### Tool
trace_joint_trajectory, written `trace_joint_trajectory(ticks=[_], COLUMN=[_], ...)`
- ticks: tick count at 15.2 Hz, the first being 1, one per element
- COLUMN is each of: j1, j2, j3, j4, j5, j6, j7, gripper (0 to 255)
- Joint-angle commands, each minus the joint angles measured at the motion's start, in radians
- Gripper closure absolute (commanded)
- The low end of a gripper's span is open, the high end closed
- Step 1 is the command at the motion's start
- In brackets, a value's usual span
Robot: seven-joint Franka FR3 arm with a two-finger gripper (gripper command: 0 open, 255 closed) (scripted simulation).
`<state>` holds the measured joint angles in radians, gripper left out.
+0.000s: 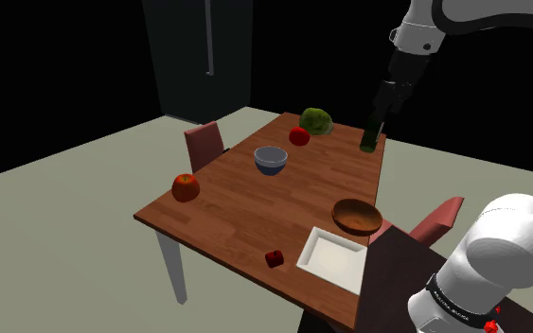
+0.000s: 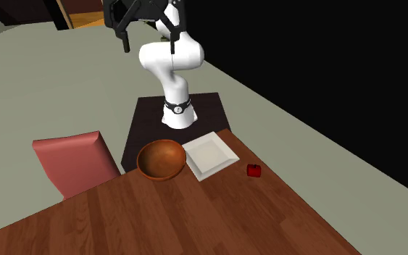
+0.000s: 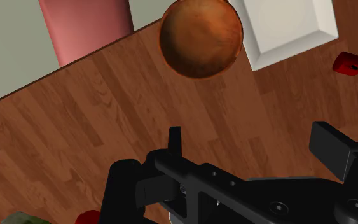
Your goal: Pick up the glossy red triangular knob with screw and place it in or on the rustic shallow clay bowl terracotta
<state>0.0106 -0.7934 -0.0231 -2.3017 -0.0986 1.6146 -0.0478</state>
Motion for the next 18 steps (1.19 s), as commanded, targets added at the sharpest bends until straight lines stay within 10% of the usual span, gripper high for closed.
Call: trace_joint_trajectory(ticks=[1,18], j1=[0.0,0.118], j2=[0.0,0.212], j3=[0.0,0.199], j4=[0.0,-0.289], j5=[0.0,0.128], j6=[0.0,0.444], j7=[0.0,0.188], gripper=[0,0])
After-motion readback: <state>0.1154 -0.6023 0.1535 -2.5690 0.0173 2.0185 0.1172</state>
